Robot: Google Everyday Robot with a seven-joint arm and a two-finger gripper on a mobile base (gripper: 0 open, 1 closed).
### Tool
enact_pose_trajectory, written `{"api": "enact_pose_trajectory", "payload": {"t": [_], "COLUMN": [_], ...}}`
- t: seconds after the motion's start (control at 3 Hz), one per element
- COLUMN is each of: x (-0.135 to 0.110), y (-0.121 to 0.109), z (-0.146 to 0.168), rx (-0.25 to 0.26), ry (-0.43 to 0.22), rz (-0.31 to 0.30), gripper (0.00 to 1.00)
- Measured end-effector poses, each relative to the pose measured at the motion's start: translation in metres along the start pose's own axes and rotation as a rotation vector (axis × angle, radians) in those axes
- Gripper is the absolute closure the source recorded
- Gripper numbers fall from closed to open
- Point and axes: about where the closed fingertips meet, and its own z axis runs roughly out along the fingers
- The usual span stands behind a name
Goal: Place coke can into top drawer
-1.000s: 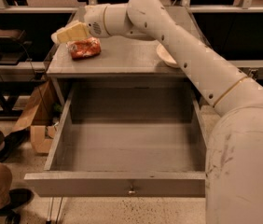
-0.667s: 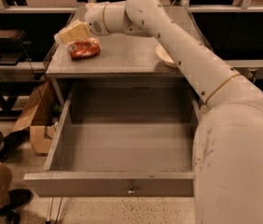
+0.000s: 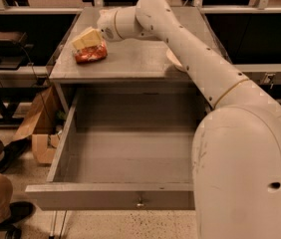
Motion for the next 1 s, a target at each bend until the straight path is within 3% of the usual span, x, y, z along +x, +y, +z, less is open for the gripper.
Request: {"api": "enact_pose_trajectory", "payload": {"t": [0.67,1.0], "x": [0.037,0.051], "y": [-0.008,-0.005], "z": [0.013,0.023], "rx": [-0.004,-0.041], "ry": [0.077,0.135], "rz": [0.041,0.062], "gripper": [0.0,0.0]}}
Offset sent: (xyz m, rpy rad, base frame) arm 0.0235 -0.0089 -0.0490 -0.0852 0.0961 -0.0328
